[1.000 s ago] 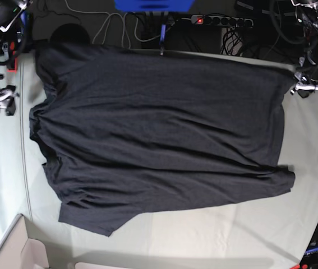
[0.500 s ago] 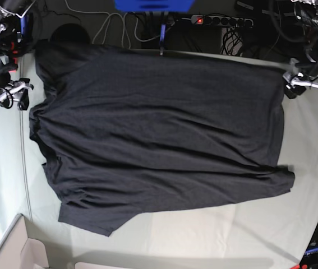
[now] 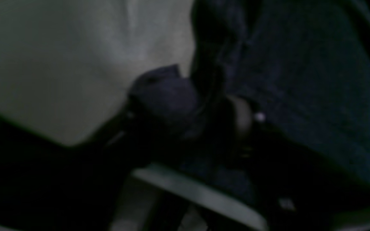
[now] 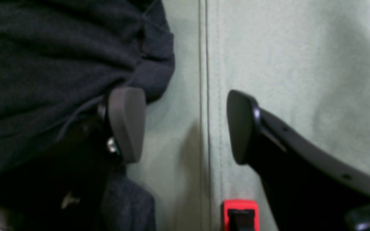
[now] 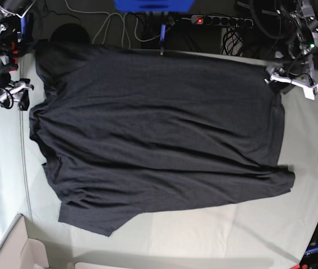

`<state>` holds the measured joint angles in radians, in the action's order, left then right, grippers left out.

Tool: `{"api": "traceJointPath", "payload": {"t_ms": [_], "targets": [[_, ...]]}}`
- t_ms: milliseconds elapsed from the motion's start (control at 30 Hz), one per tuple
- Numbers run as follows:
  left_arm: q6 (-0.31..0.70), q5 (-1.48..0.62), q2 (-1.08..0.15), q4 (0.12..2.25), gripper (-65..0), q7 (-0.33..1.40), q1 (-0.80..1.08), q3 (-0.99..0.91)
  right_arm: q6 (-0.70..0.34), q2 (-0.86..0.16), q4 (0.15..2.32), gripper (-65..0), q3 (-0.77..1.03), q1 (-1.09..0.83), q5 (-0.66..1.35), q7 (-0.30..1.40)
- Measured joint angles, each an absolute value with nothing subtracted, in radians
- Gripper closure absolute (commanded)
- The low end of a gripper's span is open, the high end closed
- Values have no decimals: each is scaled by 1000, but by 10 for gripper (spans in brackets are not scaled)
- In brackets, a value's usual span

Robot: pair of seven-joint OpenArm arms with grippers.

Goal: Layout the t-shirt on the table in an organized manner, then fold the t-shirt properly
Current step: 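Pull the collar-side corners apart with both grippers, stretching the edge taut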

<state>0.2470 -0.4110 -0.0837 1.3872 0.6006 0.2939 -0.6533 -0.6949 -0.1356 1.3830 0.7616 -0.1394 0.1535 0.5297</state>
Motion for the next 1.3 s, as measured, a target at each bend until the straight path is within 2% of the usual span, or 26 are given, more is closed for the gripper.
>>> {"api": "traceJointPath", "payload": {"t_ms": [100,500,900,1067,1300], "targets": [[247,-411,-83,1394,-1,603,307,-654,-695,-136,1383,-408,762,-139,153,530],[251,-416,-4,1595,0,618,383,-823,-695,-138,1383,-408,762,-139,153,530],[246,-411,-7,1417,0,621,352,-870,-695,-138,1383,-407,762,-140,154,530],[247,-415,-11,1387,-1,609,340,-869,-692,-134,1433,-411,735,-217,142,530],[247,-414,-10,1388,-1,612,344,-864,-696,-22,1639,-412,725,-350,154,527]]}}
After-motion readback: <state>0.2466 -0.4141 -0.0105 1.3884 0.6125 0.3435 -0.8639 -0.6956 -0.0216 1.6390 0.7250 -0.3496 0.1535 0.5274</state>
